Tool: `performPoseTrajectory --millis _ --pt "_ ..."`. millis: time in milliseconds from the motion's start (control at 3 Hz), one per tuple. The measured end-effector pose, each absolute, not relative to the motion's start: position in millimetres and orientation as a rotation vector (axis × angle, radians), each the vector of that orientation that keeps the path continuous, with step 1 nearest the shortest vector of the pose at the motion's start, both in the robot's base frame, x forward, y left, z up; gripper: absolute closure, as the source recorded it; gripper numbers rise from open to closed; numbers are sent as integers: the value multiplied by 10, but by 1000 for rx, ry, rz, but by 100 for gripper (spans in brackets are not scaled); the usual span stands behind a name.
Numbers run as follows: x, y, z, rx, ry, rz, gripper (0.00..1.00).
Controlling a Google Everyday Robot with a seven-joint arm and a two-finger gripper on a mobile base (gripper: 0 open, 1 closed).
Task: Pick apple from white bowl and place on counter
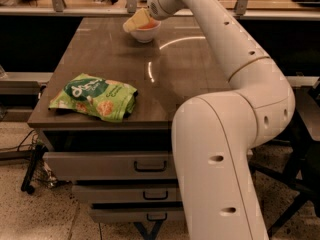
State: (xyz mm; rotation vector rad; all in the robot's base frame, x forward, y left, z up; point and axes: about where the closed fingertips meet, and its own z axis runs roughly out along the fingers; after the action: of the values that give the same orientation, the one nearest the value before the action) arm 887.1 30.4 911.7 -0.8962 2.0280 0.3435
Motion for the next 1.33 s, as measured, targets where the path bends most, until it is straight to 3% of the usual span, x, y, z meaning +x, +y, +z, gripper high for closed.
performPoseTrajectory --millis 333,667,1333 --pt "8859 345 9123 -913 2025 345 1" --pt "8848 432 9144 -935 2013 353 10" --pt "8840 580 9072 -967 2017 371 13"
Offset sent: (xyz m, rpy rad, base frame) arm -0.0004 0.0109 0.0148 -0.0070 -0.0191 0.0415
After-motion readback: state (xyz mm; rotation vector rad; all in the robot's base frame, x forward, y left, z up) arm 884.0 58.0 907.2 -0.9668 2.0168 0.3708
